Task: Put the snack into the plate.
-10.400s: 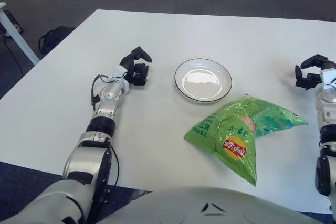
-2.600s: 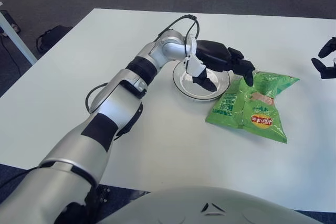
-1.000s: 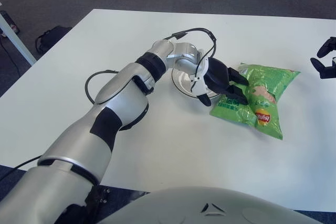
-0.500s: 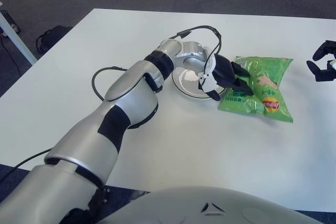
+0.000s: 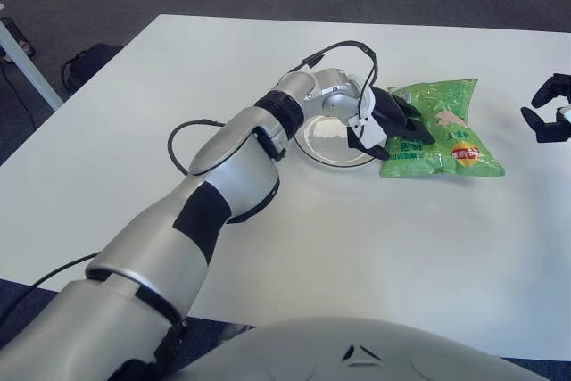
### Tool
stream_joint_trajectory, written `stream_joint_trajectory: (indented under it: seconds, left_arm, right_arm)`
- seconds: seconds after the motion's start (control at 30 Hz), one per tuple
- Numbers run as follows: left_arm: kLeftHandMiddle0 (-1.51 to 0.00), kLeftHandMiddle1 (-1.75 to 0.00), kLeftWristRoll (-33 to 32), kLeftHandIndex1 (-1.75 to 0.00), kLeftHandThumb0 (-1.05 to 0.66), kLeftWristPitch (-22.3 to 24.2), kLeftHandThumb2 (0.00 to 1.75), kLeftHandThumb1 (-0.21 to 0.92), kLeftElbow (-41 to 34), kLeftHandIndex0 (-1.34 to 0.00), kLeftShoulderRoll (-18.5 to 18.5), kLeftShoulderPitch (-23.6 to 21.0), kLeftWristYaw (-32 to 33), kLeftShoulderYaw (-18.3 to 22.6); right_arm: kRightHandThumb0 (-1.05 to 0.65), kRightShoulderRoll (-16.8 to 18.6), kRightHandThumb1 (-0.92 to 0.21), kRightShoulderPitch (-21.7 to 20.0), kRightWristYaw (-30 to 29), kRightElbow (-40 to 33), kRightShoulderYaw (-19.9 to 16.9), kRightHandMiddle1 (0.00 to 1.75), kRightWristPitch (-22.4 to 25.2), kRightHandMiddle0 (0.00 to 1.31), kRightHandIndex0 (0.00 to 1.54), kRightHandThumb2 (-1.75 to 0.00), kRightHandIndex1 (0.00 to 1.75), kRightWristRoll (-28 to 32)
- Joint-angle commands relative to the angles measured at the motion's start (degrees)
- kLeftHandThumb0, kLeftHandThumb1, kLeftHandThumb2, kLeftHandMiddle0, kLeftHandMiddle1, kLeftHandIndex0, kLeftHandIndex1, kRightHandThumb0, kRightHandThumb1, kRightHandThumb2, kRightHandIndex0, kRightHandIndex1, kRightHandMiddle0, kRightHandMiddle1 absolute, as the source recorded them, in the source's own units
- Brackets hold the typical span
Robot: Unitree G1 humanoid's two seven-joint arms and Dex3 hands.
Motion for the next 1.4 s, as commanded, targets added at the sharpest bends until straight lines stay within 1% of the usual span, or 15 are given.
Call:
stream_joint_trajectory:
  seconds: [0.0, 0.23, 0.4, 0.5, 0.67, 0.8, 0.87, 0.93, 1.03, 1.27, 1.37]
  left_arm:
    - [-0.08, -0.02, -0.1, -0.32, -0.57, 2.2, 1.15, 0.92, 0.8, 0.0, -0.2, 0.0, 0.9, 0.6]
    - [-0.09, -0.02, 0.0, -0.38, -0.57, 4.4, 1.14, 0.92, 1.2, 0.0, -0.4, -0.5, 1.5, 0.8]
    - [-0.08, -0.01, 0.0, -0.39, -0.56, 5.4, 1.15, 0.92, 1.3, 0.0, -0.4, -0.7, 1.7, 0.9]
    - [-0.08, -0.01, 0.1, -0.4, -0.54, 6.2, 1.15, 0.92, 1.4, 0.0, -0.4, -0.6, 2.4, 1.1]
    - [-0.08, -0.01, -0.3, -0.42, -0.49, 6.6, 1.14, 0.92, 1.7, 0.0, -0.2, -0.4, 3.1, 1.5]
    - [-0.08, -0.01, -0.3, -0.44, -0.43, 6.7, 1.11, 0.92, 1.7, 0.0, -0.1, -0.5, 3.3, 1.7]
    - [-0.09, -0.01, -0.2, -0.45, -0.4, 6.8, 1.12, 0.89, 1.7, 0.0, 0.0, -0.5, 3.5, 1.8]
    - [-0.09, -0.01, -0.4, -0.46, -0.37, 7.2, 1.15, 0.87, 1.7, 0.0, -0.3, -0.6, 3.3, 1.9]
    - [-0.1, -0.01, -0.6, -0.47, -0.35, 7.6, 1.17, 0.84, 1.6, 0.0, -0.8, -0.6, 2.8, 2.1]
    - [-0.12, -0.02, -0.3, -0.6, -0.33, 10.0, 1.17, 0.86, 1.6, 0.0, -2.4, -0.9, 3.5, 2.1]
    - [-0.12, -0.02, 0.1, -0.63, -0.34, 11.0, 1.14, 0.89, 1.7, 0.0, -3.1, -0.8, 4.9, 1.9]
  right_arm:
    - [-0.47, 0.4, -0.35, 1.0, 0.2, -1.4, -0.7, 1.75, 0.6, 0.58, 1.18, -1.27, 1.75, 0.5]
    - [-0.47, 0.8, -0.35, 2.0, -0.2, -3.1, -2.0, 1.75, -0.1, 0.59, 1.18, -1.27, 1.75, 1.2]
    - [-0.47, 0.8, -0.35, 3.0, -0.3, -5.7, -3.1, 1.75, -0.5, 0.59, 1.17, -1.27, 1.75, 1.5]
    - [-0.47, 0.8, -0.35, 4.0, 0.3, -9.0, -4.1, 1.75, 0.0, 0.58, 1.17, -1.27, 1.75, 1.9]
    - [-0.47, 1.9, -0.36, 6.5, 1.2, -20.0, -6.6, 1.75, 3.5, 0.58, 1.18, -1.26, 1.75, 3.1]
    - [-0.47, 2.8, -0.36, 7.2, 1.6, -25.3, -7.8, 1.75, 5.3, 0.58, 1.19, -1.25, 1.75, 3.8]
    - [-0.47, 3.4, -0.36, 6.1, 2.0, -28.5, -7.8, 1.75, 7.1, 0.58, 1.18, -1.25, 1.75, 3.9]
    - [-0.47, 3.9, -0.37, 4.2, 2.7, -32.0, -7.3, 1.75, 10.1, 0.58, 1.17, -1.25, 1.75, 3.6]
    - [-0.47, 4.4, -0.37, 3.2, 3.4, -35.4, -7.2, 1.75, 12.9, 0.57, 1.16, -1.25, 1.75, 3.2]
    - [-0.46, 5.7, -0.39, 3.7, 2.2, -40.5, -7.7, 1.75, 12.7, 0.56, 1.13, -1.22, 1.75, 1.5]
    - [-0.46, 6.7, -0.39, 4.6, 2.8, -46.2, -7.5, 1.75, 15.0, 0.55, 1.12, -1.22, 1.75, 0.9]
